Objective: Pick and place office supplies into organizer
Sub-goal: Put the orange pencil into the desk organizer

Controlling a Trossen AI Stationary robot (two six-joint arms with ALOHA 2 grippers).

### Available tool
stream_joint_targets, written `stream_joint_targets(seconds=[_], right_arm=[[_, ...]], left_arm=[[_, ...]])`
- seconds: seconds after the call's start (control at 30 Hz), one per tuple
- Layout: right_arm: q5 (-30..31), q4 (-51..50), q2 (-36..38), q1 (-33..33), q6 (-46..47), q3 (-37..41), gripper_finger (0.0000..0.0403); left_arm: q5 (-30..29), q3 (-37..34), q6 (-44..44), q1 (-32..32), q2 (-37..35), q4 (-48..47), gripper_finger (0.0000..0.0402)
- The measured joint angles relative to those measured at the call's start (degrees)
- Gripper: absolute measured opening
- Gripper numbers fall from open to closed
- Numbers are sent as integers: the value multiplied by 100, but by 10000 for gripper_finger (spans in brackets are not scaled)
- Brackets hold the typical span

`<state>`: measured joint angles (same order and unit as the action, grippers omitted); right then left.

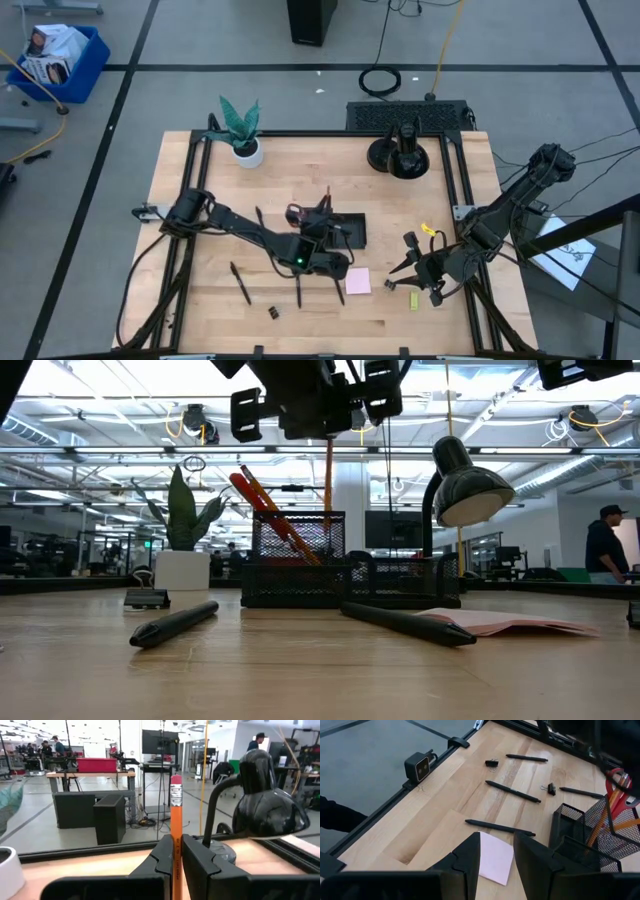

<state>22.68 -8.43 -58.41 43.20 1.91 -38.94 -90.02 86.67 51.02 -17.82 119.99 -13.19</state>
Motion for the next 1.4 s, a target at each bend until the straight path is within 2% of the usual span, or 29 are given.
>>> stream_joint_targets(seconds=[1.4], right_arm=[[-20,-2,2,0,111,0,112]], left_arm=[[560,-9,-482,-140,174,138,26]])
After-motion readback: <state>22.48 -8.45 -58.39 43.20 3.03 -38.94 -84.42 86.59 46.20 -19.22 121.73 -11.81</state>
